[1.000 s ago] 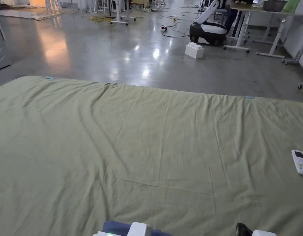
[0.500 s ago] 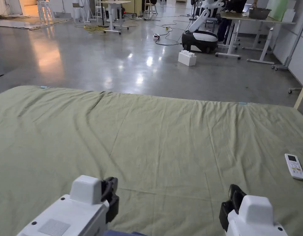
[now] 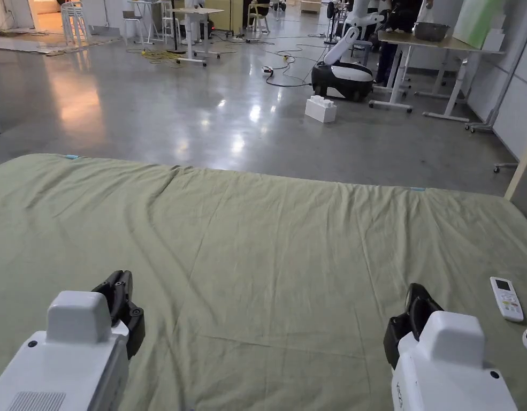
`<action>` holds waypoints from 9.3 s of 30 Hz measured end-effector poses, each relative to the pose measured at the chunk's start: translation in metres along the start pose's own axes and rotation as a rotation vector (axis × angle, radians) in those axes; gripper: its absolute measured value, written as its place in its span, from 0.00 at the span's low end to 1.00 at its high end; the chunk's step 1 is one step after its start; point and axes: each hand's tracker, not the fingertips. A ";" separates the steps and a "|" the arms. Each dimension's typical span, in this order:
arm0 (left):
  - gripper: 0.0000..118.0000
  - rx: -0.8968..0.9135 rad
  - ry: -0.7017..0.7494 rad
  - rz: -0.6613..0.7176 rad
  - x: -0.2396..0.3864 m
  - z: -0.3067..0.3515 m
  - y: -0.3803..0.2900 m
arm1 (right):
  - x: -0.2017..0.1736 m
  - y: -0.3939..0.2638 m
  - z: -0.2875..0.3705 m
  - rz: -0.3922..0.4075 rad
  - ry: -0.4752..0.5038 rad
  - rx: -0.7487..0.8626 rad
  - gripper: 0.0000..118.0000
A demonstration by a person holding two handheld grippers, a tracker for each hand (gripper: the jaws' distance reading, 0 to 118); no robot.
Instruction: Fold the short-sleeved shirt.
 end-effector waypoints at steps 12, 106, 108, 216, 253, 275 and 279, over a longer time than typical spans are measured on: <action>0.04 -0.088 -0.014 -0.002 -0.013 -0.003 -0.019 | -0.031 -0.050 0.033 -0.040 0.145 -0.264 0.01; 0.18 -1.138 -0.184 0.521 -0.448 -0.161 -0.092 | -0.005 -0.035 -0.042 -0.028 0.051 -0.309 0.01; 0.18 -1.151 -0.150 0.487 -0.451 -0.166 -0.095 | -0.007 -0.036 -0.042 -0.029 0.050 -0.314 0.01; 0.80 -0.027 -0.063 -0.016 0.043 -0.031 -0.034 | 0.001 -0.041 -0.024 -0.013 0.033 -0.097 1.00; 0.85 -0.083 -0.031 0.012 0.031 -0.038 -0.034 | -0.002 -0.020 -0.051 -0.202 -0.018 -0.348 1.00; 0.86 -0.101 -0.045 0.020 0.031 -0.045 -0.040 | -0.003 -0.028 -0.058 -0.151 -0.032 -0.388 1.00; 0.86 -0.080 -0.042 0.040 0.028 -0.046 -0.044 | -0.001 -0.029 -0.057 -0.186 -0.009 -0.385 1.00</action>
